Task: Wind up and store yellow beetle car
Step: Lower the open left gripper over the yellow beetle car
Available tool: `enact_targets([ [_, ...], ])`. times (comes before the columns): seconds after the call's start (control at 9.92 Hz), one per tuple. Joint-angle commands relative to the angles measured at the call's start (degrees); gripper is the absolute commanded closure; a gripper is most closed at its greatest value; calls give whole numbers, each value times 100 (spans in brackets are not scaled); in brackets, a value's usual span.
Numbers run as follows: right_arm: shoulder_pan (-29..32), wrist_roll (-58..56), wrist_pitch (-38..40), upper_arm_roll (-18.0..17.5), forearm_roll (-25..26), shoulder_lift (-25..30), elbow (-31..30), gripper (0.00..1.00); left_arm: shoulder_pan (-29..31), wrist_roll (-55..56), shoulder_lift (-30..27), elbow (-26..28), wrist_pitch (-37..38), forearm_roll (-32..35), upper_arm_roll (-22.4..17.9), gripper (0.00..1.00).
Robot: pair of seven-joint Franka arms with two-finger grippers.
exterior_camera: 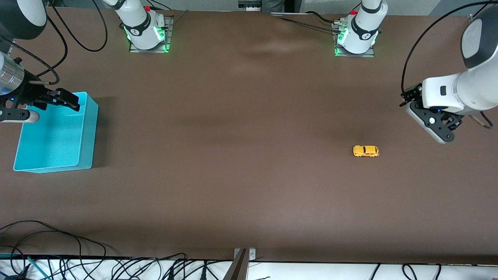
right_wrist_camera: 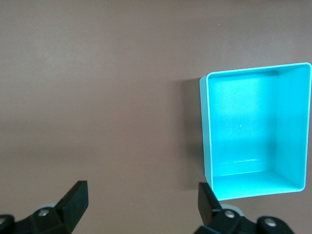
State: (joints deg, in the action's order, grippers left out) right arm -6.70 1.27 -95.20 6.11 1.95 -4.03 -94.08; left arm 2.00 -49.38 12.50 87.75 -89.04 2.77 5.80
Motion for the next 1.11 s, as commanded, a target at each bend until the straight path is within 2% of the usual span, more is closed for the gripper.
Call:
enact_targets([
  [0.0, 28, 31, -16, -4, -124, 43, -67, 0, 151, -1716, 375, 293, -768, 57, 17, 0],
  [0.2, 28, 31, -16, -4, -124, 43, -67, 0, 222, -2957, 639, 855, -1734, 48, 35, 0],
  [0.4, 37, 31, -24, -4, -124, 43, -67, 0, 230, -3462, 579, 1706, -2588, 57, 44, 0],
  [0.71, 37, 31, -24, -4, -124, 43, -67, 0, 178, -3552, 701, 2237, -3230, 118, 44, 0],
  [1.01, 37, 40, -24, -4, -124, 34, -67, 0, 177, -3552, 1000, 2956, -4811, 215, 44, 0],
])
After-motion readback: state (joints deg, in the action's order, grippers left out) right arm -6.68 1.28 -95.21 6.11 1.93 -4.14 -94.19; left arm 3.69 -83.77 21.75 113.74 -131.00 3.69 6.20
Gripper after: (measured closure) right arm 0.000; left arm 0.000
